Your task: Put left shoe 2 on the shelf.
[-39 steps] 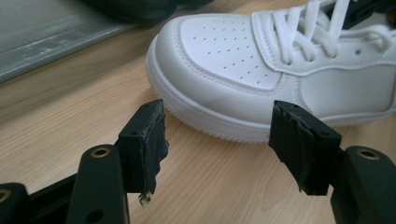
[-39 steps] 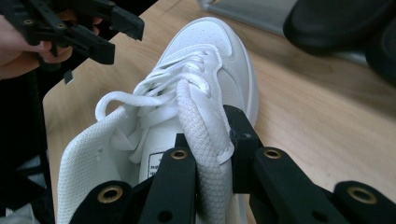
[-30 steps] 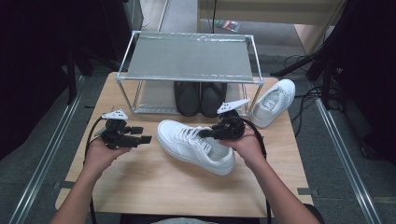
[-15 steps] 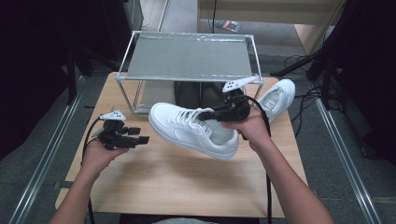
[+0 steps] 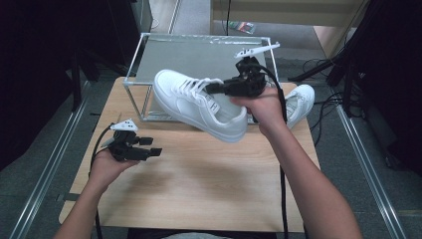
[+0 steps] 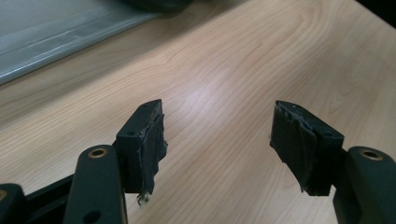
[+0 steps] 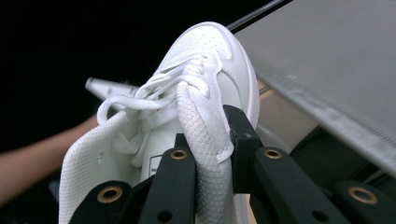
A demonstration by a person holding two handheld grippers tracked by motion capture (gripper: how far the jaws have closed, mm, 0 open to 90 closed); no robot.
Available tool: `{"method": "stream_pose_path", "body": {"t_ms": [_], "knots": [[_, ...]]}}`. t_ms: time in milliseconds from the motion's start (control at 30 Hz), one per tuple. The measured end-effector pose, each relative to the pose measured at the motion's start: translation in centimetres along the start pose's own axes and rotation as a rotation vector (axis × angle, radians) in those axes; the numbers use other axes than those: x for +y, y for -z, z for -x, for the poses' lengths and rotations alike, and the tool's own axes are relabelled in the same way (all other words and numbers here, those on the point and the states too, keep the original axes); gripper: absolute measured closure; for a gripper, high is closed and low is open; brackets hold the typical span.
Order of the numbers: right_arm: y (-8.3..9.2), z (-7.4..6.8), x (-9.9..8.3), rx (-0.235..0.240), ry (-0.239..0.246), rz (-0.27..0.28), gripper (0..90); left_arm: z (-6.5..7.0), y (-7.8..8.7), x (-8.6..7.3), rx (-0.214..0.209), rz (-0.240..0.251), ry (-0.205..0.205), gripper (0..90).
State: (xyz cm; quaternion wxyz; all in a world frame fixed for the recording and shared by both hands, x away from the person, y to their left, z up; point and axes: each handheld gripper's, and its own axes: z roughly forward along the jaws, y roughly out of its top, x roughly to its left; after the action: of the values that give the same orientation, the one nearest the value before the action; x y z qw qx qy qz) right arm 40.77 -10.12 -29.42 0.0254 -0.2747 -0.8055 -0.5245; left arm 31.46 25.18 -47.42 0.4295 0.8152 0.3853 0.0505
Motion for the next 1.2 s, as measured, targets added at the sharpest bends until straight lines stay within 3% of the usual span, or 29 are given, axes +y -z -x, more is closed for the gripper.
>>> {"method": "stream_pose_path", "body": {"t_ms": [133, 267, 367, 500, 600, 733, 867, 967, 1067, 1200], "knots": [[-0.1, 0.7, 1.8, -0.074, -0.018, 0.035, 83.9, 0.5, -0.4, 0.2, -0.026, 0.008, -0.032, 35.5], [-0.5, 1.6, 3.3, -0.16, -0.05, 0.06, 83.8, 0.8, -0.6, 0.2, -0.042, -0.015, -0.048, 35.5], [-0.8, 2.7, 4.2, -0.191, -0.085, 0.095, 83.8, 1.2, -1.0, 0.2, -0.06, -0.018, -0.049, 35.6], [-1.5, 4.2, 5.2, -0.255, -0.152, 0.136, 83.8, 2.0, -1.6, 0.3, -0.069, -0.039, -0.096, 35.6], [-2.3, 5.1, 6.0, -0.318, -0.181, 0.146, 83.6, 2.4, -1.7, 0.4, -0.078, -0.041, -0.116, 35.6], [-3.6, 6.7, 6.8, -0.354, -0.24, 0.157, 83.6, 2.7, -1.7, 0.5, -0.094, -0.038, -0.125, 35.6], [-5.2, 7.5, 7.5, -0.443, -0.269, 0.163, 83.5, 3.0, -2.0, 0.8, -0.108, -0.035, -0.143, 35.6], [-6.5, 8.0, 8.0, -0.508, -0.314, 0.175, 83.2, 3.4, -2.6, 1.2, -0.123, -0.061, -0.155, 35.6], [-7.5, 8.5, 8.0, -0.543, -0.36, 0.211, 83.2, 3.9, -3.1, 1.4, -0.132, -0.087, -0.195, 35.8], [-8.8, 8.9, 8.3, -0.583, -0.411, 0.224, 83.0, 4.6, -3.6, 1.7, -0.163, -0.086, -0.217, 35.8]]}}
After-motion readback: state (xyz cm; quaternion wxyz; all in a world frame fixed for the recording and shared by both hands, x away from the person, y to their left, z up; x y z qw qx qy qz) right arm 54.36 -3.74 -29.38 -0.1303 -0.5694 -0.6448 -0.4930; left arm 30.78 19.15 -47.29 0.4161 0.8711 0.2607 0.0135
